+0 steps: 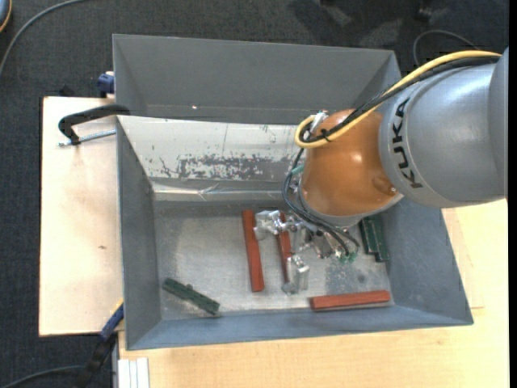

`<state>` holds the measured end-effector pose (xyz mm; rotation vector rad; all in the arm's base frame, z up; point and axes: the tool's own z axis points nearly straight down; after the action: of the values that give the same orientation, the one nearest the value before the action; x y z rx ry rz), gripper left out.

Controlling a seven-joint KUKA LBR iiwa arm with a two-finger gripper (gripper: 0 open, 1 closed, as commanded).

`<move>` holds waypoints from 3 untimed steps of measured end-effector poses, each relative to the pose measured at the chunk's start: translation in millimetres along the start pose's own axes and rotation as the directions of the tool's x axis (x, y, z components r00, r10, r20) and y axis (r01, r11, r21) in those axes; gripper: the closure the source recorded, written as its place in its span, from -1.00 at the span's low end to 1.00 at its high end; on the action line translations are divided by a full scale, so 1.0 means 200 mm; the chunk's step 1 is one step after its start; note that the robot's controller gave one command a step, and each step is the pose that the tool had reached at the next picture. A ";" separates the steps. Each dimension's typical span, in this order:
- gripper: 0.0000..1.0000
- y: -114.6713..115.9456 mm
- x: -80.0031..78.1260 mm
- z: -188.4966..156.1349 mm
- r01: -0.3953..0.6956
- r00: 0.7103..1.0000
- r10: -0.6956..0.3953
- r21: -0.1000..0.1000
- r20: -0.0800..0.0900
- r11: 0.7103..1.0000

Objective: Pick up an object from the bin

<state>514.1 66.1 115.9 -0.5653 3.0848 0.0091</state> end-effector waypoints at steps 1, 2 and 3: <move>-1.00 0.04 -0.23 0.22 0.427 0.904 -0.427 0.002 -0.002 0.904; 1.00 0.04 -0.23 0.21 0.424 0.905 -0.424 0.003 -0.002 0.905; -1.00 0.04 -0.23 0.21 0.424 0.906 -0.424 0.003 -0.002 0.906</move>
Offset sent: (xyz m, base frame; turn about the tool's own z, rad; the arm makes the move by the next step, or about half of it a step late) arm 0.0388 0.0215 -0.0430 -0.4397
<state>554.0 89.0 73.9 -1.2222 2.8881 0.0019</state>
